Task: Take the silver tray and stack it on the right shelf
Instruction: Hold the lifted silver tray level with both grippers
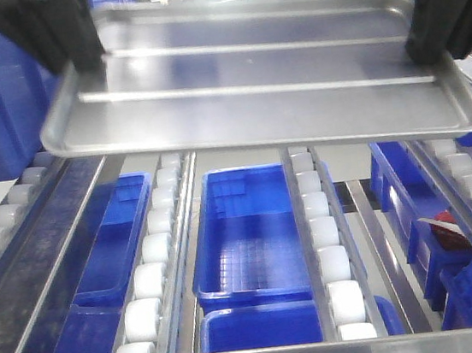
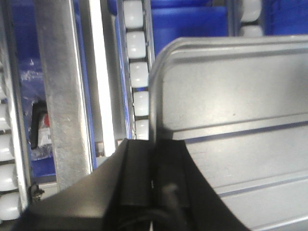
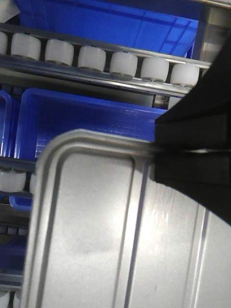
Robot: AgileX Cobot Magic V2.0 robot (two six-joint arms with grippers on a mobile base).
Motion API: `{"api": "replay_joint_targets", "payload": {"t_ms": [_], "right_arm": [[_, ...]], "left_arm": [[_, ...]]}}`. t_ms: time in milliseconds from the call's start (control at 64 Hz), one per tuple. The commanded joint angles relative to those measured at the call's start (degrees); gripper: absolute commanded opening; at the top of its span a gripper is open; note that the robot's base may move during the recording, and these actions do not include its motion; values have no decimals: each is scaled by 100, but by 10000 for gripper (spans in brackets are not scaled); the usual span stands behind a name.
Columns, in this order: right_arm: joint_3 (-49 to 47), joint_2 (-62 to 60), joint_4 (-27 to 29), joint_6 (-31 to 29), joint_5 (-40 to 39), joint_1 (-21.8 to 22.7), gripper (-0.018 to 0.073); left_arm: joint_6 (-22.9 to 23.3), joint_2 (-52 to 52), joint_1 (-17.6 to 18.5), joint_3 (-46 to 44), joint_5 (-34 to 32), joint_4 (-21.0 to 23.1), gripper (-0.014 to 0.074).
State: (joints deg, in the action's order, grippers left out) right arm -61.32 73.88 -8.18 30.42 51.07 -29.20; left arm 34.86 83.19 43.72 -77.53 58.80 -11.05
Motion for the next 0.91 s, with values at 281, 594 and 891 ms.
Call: {"api": "replay_joint_targets", "payload": {"t_ms": [281, 594, 891], "right_arm": [[-204, -197, -165, -127, -286, 0, 57], [-204, -197, -165, -127, -233, 0, 57], [-204, -197, -165, -127, -233, 0, 57]], "left_arm": [[53, -100, 33, -211, 64, -355, -93], [53, -100, 33, -211, 86, -355, -93], [53, -100, 33, -211, 86, -355, -93]]}}
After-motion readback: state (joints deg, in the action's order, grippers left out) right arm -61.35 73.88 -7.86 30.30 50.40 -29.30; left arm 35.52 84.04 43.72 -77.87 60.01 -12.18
